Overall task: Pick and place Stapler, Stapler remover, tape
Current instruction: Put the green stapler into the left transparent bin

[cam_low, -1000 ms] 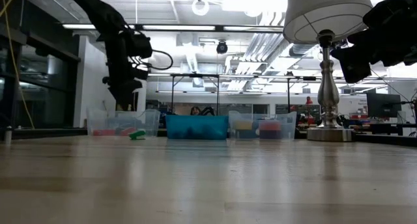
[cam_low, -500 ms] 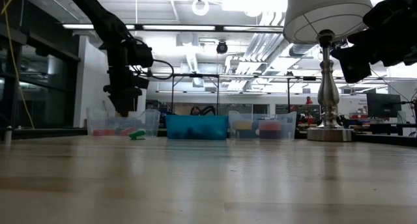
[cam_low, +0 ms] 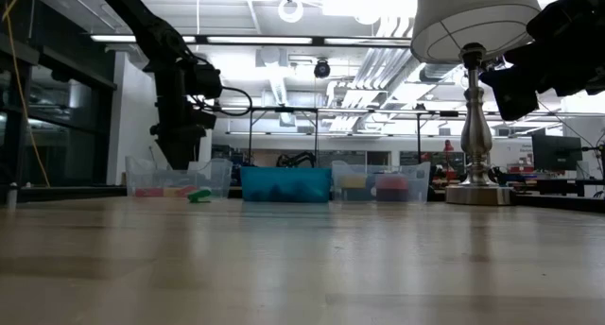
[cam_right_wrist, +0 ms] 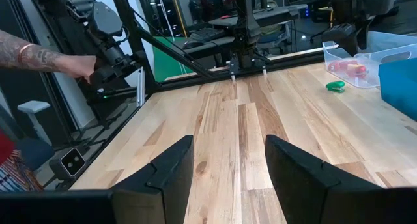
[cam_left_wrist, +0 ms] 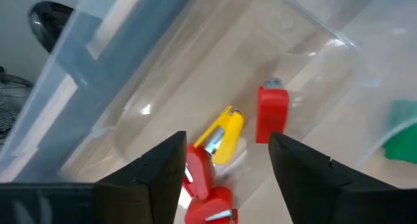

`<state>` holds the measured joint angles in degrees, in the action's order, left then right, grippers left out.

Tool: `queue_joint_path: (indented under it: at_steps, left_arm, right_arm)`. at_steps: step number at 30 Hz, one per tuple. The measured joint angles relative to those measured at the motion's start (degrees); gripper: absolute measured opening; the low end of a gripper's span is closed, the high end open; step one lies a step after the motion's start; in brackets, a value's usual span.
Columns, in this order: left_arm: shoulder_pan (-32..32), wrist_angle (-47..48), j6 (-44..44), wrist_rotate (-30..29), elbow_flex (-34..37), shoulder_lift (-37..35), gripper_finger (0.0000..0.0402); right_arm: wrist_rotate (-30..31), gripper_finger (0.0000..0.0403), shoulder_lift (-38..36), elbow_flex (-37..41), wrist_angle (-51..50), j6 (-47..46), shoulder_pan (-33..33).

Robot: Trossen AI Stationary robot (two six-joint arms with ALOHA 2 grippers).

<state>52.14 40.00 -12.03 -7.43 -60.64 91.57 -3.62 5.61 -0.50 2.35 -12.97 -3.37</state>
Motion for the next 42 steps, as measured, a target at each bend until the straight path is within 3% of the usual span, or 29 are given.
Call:
queue_joint_path:
  at_steps: [12,19,23,27,33,38,42]
  left_arm:
    - [-0.02,0.44,-7.36,5.4,-0.04,-5.39,0.0223]
    - [-0.69,0.66,-14.86,18.85,-0.07,-8.92,0.0223]
    - [-3.19,2.52,-18.15,20.65,-0.07,-8.92,0.0223]
    - [-7.49,4.11,-19.2,18.5,-0.07,-8.92,0.0223]
    - [-14.15,5.8,-13.13,12.22,-0.07,-8.92,0.0223]
    - [-19.6,6.74,-1.78,1.73,-0.07,-8.92,0.0223]
    - [-21.86,6.28,5.0,-2.7,-0.07,-8.92,0.0223]
  right_arm:
    - [0.0,0.0181,0.0,0.0,0.01,0.0,0.0]
    - [0.0,0.0181,0.0,0.01,0.02,-0.01,-0.01]
    - [0.0,0.0181,0.02,0.01,0.01,0.0,0.02]
    - [0.0,0.0181,0.0,0.01,0.0,0.0,-0.01]
    - [0.0,0.0181,0.01,0.01,0.0,0.01,0.01]
    - [0.0,0.0181,0.0,0.01,0.0,0.02,0.02]
    - [0.0,0.0181,0.01,-0.01,0.01,-0.01,0.0]
